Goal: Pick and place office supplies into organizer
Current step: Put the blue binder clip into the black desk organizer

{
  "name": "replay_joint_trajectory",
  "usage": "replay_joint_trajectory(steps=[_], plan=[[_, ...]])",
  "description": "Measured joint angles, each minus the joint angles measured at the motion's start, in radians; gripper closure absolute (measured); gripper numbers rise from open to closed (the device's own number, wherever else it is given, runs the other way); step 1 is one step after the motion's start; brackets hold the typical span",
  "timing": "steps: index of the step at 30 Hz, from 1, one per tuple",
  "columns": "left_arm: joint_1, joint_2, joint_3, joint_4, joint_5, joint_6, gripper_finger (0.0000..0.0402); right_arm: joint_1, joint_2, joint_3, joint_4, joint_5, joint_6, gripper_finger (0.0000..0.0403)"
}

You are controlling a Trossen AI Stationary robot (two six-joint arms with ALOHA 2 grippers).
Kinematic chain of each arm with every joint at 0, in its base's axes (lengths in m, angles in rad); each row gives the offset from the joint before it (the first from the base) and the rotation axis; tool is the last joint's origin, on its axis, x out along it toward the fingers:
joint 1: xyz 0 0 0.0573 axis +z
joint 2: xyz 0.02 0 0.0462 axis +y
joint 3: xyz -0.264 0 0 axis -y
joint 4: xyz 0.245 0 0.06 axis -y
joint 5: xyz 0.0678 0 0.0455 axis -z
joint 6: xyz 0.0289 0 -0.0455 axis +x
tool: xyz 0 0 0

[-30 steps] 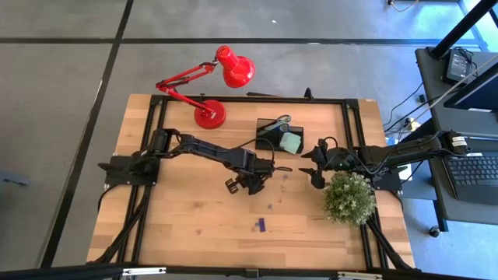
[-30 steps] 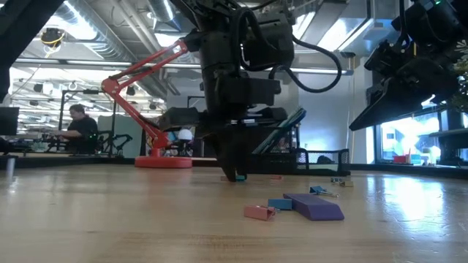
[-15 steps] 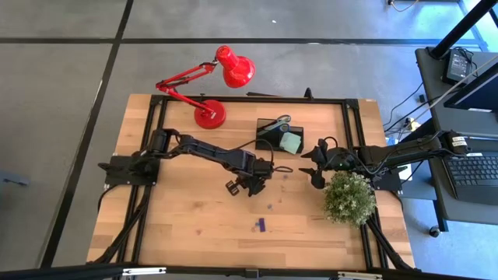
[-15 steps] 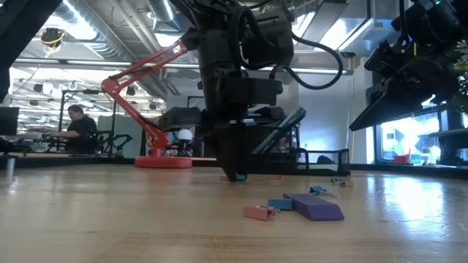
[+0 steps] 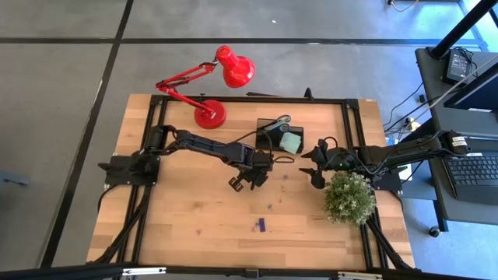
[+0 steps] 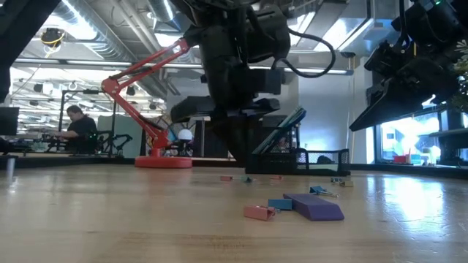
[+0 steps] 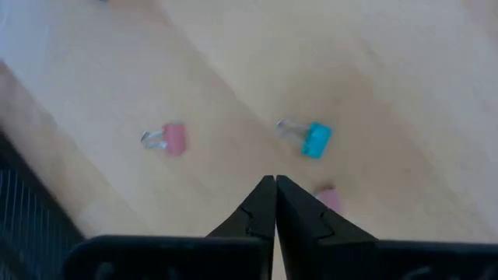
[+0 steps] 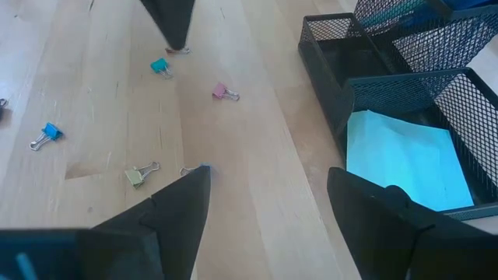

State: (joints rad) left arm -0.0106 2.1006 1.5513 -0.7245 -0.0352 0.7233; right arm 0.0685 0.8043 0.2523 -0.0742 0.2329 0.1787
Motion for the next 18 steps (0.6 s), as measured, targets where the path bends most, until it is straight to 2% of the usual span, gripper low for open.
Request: replay_joint_trajectory(steps=[6,11,13,18], plan=[[0.009,-0.002,0.002,0.0,0.0,-0.005,0.0397,0.0,0.0,0.0,0.0,0.0,0.0,0.014],[-0.006,-0.002,0.002,-0.014,0.001,0.108,0.0389,0.0,0.0,0.0,0.0,0.0,-0.001,0.014],[-0.009,-0.002,0.002,0.028,0.0,0.014,0.0378,0.0,0.0,0.0,0.0,0.0,0.001,0.014],[0.008,-0.004,0.004,0.057,-0.003,-0.384,0.0342,0.0,0.0,0.0,0.0,0.0,-0.01,0.014]])
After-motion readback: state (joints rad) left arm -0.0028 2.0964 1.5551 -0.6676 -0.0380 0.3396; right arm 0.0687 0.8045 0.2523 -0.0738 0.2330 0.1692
